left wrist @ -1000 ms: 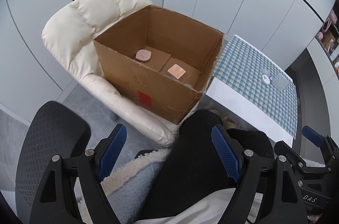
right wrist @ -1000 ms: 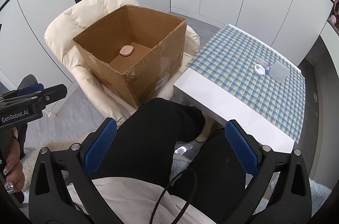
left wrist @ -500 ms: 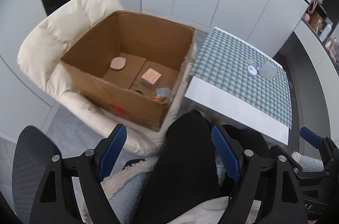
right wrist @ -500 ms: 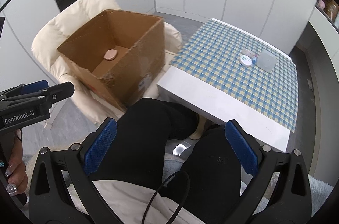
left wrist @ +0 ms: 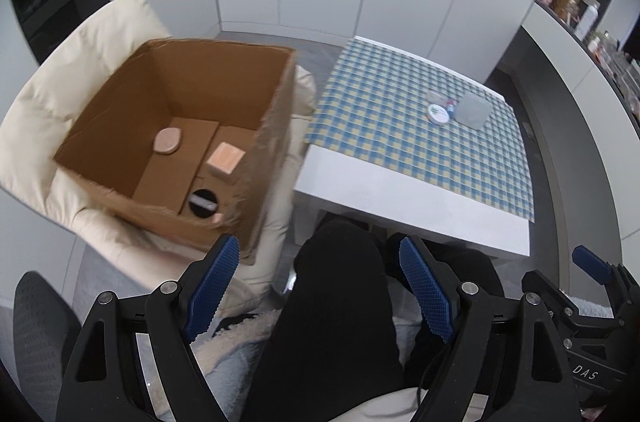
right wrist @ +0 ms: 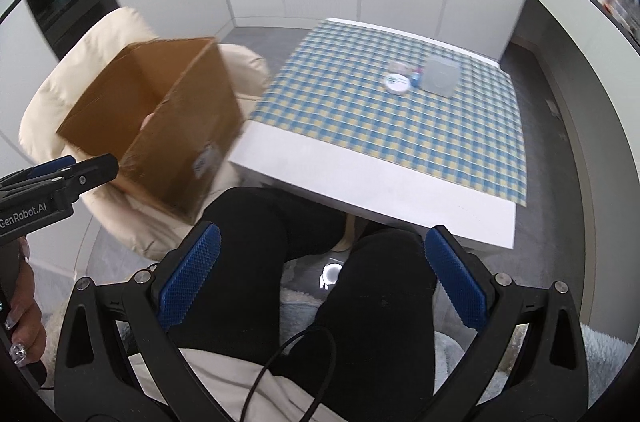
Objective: Organize objects
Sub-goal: 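Move both open tools over the checkered table toward the compact and plastic box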
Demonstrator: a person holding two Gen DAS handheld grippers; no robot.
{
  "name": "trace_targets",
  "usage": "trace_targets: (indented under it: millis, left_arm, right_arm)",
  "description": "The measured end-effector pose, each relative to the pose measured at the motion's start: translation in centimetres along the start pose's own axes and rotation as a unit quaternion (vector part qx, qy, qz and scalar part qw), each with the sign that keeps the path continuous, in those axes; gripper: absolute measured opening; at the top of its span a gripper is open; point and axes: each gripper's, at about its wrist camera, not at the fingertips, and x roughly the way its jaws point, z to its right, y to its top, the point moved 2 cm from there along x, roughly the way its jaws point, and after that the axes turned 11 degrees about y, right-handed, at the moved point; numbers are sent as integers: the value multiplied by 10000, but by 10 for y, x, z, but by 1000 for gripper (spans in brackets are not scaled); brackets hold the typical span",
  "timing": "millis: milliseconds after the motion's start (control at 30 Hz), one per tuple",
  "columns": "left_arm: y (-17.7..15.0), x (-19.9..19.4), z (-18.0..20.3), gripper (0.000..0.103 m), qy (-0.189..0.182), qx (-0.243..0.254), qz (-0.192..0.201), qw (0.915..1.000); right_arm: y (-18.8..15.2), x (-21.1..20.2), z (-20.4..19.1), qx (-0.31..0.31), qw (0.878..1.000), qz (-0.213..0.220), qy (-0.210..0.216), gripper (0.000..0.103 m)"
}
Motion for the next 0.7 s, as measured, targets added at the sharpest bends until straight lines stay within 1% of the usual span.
trace_targets:
  millis: [333, 700]
  left_arm:
    - [16, 8, 51, 83, -233, 485, 13, 9986]
    - [26, 28, 85, 83, -328, 723, -102, 9968]
  right_arm:
    - [-4, -9, 62, 673, 9971, 108, -332, 103]
    - [-13, -10, 114, 1261, 9905, 94, -546, 103]
